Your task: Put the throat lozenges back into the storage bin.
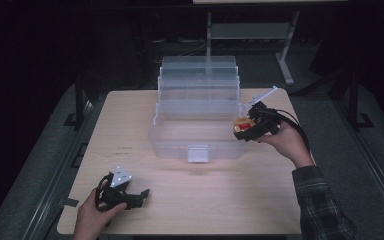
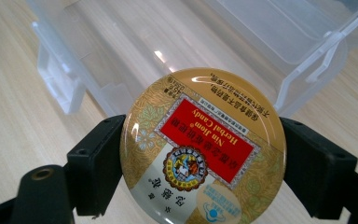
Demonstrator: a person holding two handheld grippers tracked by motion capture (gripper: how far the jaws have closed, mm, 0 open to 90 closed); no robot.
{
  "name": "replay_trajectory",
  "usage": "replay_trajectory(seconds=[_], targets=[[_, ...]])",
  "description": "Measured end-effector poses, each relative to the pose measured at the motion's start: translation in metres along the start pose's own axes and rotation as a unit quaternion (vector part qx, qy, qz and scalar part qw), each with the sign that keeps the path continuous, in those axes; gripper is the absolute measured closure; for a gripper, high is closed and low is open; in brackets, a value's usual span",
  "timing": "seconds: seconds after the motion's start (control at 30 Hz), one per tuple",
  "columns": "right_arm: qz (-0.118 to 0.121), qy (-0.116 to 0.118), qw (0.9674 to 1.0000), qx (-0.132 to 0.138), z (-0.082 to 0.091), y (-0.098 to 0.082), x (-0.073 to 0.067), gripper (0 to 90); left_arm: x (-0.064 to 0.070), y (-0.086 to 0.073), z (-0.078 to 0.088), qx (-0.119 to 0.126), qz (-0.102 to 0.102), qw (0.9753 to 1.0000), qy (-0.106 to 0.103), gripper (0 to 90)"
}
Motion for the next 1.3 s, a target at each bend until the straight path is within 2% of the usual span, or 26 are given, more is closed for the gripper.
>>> replay_trajectory(seconds=[0.67, 1.3], targets=[[0.002, 0.006, 0.9999, -0.016, -0.026, 0.011, -0.001, 19.5, 0.000, 0.000, 0.000, 0.000, 0.000, 1.0000, 0.000, 10.7], [-0.008, 0.005, 0.9996, -0.025, -0.034, 0.006, 0.002, 18.1, 0.000, 0.000, 0.000, 0.000, 0.000, 1.0000, 0.000, 10.7]])
Point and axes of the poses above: each handheld gripper's, and its own axes: z roughly backward along the jaws, y roughly out of its top, x roughly to its right, the point moved 10 cm from there along -z, roughly forward along the jaws, and after that the axes turned 9 degrees about x, right-handed, at the moved point
